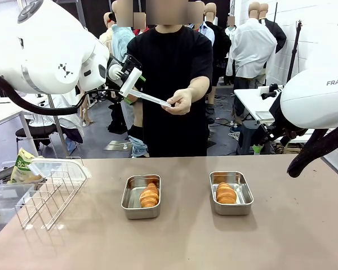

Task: Place the bread in airtight containers.
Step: Release when the human grabs the Airtight Container lid, then pick up one Airtight Container lid and hand it to the human.

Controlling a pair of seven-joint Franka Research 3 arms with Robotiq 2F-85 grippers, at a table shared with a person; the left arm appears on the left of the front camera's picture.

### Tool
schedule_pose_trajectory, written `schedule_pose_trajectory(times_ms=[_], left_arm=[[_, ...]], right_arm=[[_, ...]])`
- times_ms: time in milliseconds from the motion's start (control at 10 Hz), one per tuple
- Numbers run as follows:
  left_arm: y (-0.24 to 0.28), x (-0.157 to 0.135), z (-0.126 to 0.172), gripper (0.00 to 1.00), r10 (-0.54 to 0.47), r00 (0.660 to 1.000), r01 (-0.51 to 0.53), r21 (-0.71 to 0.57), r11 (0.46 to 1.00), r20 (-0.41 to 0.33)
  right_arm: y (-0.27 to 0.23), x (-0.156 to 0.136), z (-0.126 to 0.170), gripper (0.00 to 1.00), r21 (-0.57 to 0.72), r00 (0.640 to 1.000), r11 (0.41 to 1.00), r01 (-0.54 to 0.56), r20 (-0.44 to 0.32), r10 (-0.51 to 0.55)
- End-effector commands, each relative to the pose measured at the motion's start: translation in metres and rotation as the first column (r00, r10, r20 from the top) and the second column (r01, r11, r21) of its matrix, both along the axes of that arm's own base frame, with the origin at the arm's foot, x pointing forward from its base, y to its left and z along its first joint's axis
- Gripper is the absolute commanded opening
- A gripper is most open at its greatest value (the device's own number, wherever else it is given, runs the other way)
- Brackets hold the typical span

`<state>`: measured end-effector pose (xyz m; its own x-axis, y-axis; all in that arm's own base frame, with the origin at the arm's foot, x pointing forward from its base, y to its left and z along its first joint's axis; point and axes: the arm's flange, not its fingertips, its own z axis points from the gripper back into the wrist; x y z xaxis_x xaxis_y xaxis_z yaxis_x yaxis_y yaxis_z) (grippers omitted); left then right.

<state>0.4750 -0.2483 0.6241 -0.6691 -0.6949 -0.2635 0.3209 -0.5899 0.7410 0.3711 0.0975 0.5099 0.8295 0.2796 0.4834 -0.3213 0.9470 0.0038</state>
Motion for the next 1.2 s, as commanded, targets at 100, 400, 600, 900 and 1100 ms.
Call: schedule_pose_trajectory(times_ms=[100, 400, 600, 900, 1100], left_arm=[[0.0019, 0.0033, 0.0058, 1.0, -0.03, 0.999, 0.029, -0.039, 0.999, -0.017], [-0.0002, -0.0001, 0.0011, 1.0, 0.0, 1.0, 0.0, -0.004, 1.0, 0.001], [-0.0002, -0.0001, 0.0011, 1.0, 0.0, 1.0, 0.0, -0.004, 1.0, 0.001], [-0.0002, -0.0001, 0.0011, 1.0, 0.0, 1.0, 0.0, -0.004, 1.0, 0.001], [-0.0002, -0.0001, 0.0011, 1.0, 0.0, 1.0, 0.0, -0.004, 1.0, 0.001]], right_arm=[[-0.0007, -0.0003, 0.0001, 1.0, -0.001, 1.0, 1.0, 0.0, -0.002, 0.0], [-0.0007, -0.0003, 0.0001, 1.0, -0.001, 1.0, 1.0, 0.0, -0.002, 0.0], [-0.0007, -0.0003, 0.0001, 1.0, -0.001, 1.0, 1.0, 0.0, -0.002, 0.0], [-0.0007, -0.0003, 0.0001, 1.0, -0.001, 1.0, 1.0, 0.0, -0.002, 0.0], [-0.0007, -0.0003, 0.0001, 1.0, -0.001, 1.0, 1.0, 0.0, -0.002, 0.0]])
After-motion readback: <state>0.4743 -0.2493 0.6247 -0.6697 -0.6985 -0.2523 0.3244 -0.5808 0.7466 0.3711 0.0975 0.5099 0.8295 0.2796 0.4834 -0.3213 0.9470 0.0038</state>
